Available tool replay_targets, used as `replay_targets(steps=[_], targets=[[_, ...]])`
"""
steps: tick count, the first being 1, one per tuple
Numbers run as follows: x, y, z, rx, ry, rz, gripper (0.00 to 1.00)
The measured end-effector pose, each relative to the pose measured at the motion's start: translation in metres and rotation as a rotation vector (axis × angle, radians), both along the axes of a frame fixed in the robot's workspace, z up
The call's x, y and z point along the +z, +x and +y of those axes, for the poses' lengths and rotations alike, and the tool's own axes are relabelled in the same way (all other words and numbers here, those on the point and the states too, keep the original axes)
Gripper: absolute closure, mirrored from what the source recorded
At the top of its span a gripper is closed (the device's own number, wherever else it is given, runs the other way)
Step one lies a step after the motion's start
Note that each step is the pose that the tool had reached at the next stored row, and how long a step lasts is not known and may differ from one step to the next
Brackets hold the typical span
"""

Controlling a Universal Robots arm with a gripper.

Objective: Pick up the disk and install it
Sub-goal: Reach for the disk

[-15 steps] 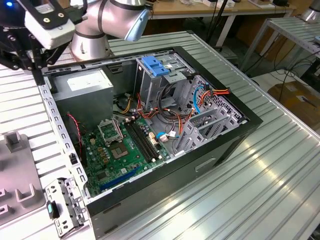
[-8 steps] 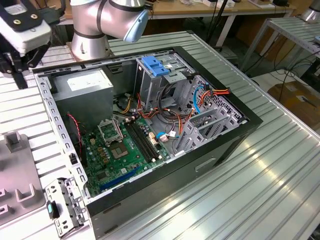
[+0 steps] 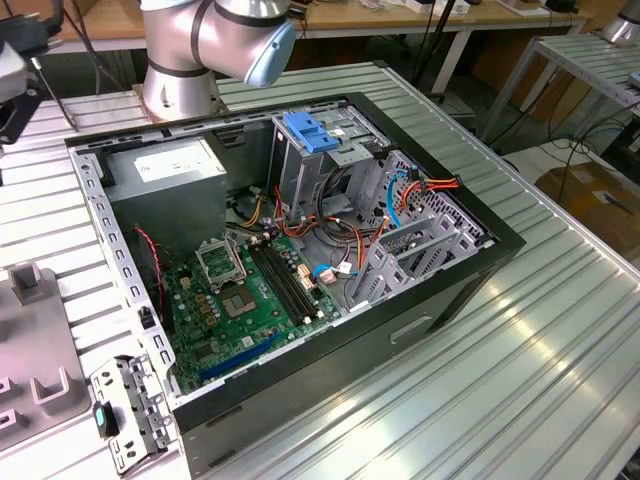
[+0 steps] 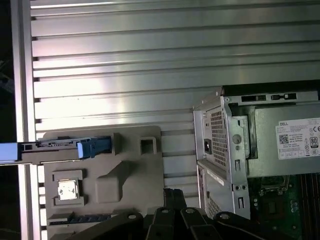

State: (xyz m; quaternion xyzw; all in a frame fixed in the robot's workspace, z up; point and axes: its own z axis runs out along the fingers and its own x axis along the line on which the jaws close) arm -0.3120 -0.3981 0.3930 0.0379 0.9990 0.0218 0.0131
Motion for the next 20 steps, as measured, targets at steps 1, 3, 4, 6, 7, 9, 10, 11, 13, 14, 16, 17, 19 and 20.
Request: replay_targets(steps=[1,3,4,6,7,9,10,11,13,14,16,17,19,20], targets=[[0.0,-0.0043,0.0,0.0,0.0001,0.0,0.89],[0.0,-0.0149,0.0001,0.0,0.0,0.0001,0.89],[0.0,-0.0187,0.0001,0.0,0.0001,0.0001,0.89],[-0.0001,-0.0314,0.0002,0.0,0.0003,0.0,0.89],[-0.0002,-0.0386,0.0002,0.0,0.0003,0.0,0.89],[-0.0003,-0.0464,0.0002,0.0,0.0005,-0.0001,0.89],[-0.0002,-0.0535,0.0003,0.0,0.0005,0.0001,0.89],[-0.0004,-0.0643,0.0003,0.0,0.0007,-0.0001,0.89],[-0.0003,-0.0736,0.0004,0.0,0.0009,0.0002,0.89],[-0.0004,-0.0775,0.0005,0.0,0.0009,0.0001,0.89],[-0.0006,-0.0899,0.0009,0.0,0.0009,0.0002,0.89],[-0.0006,-0.0955,0.0013,0.0,0.001,0.0003,0.89],[-0.0007,-0.0989,0.0018,0.0,0.001,0.0004,0.89],[-0.0007,-0.0988,0.0018,0.0,0.001,0.0004,0.89]])
